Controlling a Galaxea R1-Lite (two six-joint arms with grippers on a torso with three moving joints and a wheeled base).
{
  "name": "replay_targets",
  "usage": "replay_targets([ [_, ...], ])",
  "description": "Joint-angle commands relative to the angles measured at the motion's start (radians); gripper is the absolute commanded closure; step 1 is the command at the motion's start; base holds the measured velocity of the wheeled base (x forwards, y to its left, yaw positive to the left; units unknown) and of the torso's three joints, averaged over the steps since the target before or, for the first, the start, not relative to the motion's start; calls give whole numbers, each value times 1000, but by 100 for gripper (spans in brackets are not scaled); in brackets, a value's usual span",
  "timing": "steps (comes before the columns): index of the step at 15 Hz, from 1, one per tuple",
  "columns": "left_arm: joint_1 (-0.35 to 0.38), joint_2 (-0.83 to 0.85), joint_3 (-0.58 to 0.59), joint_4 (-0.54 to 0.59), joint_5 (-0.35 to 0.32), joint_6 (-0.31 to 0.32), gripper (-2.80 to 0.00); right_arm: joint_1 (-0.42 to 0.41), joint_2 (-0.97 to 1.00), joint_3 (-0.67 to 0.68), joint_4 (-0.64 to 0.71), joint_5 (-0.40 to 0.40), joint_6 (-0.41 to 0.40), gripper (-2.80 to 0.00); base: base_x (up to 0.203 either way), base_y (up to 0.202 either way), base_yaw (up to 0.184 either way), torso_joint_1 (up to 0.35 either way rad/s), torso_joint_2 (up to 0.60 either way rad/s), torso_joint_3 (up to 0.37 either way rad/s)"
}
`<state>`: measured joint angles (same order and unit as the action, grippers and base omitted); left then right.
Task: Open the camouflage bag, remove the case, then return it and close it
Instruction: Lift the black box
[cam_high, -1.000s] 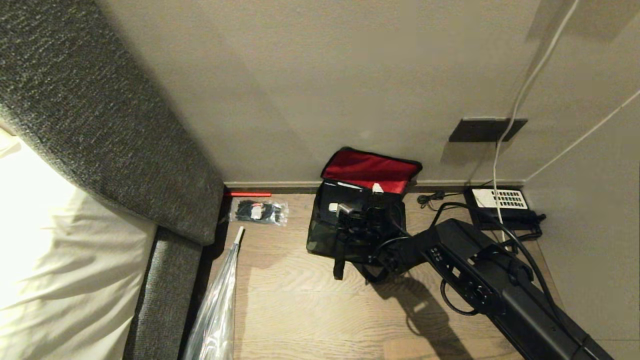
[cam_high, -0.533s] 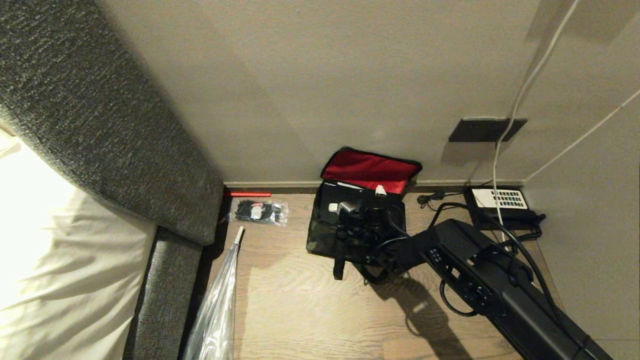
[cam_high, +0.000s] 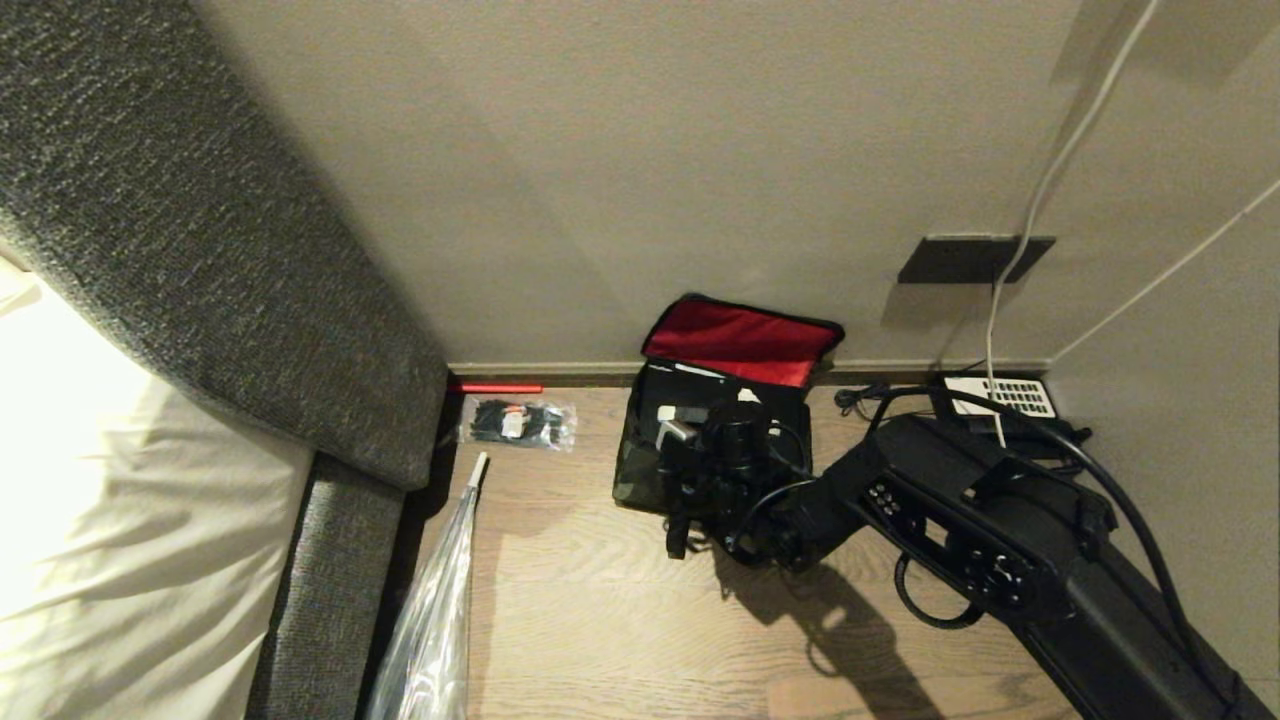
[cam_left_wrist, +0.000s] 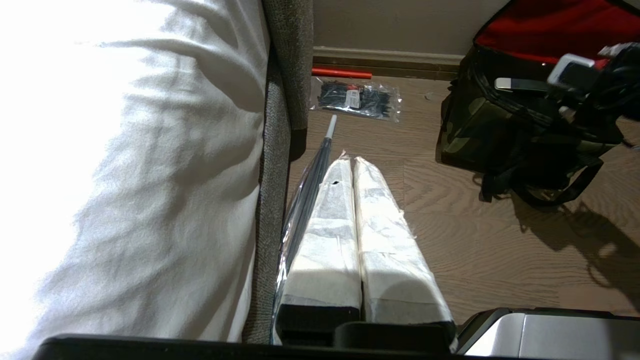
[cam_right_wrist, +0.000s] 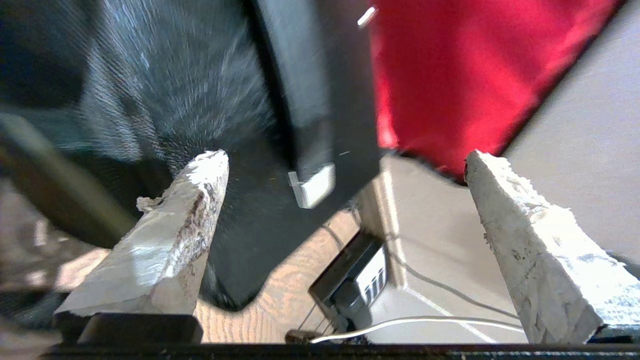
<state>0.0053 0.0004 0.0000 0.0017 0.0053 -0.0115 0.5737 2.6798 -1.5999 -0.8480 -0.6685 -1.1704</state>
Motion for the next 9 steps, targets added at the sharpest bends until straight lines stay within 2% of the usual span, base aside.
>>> replay_targets([
  [1,1,-2,3,0,1,-1,0,29,-128,102,-56,-1,-3,-280,0,0,0,0,0,0],
  [9,1,-2,2,0,1,-1,0,45,-198,226,-171,-2,-9,-280,0,0,0,0,0,0],
])
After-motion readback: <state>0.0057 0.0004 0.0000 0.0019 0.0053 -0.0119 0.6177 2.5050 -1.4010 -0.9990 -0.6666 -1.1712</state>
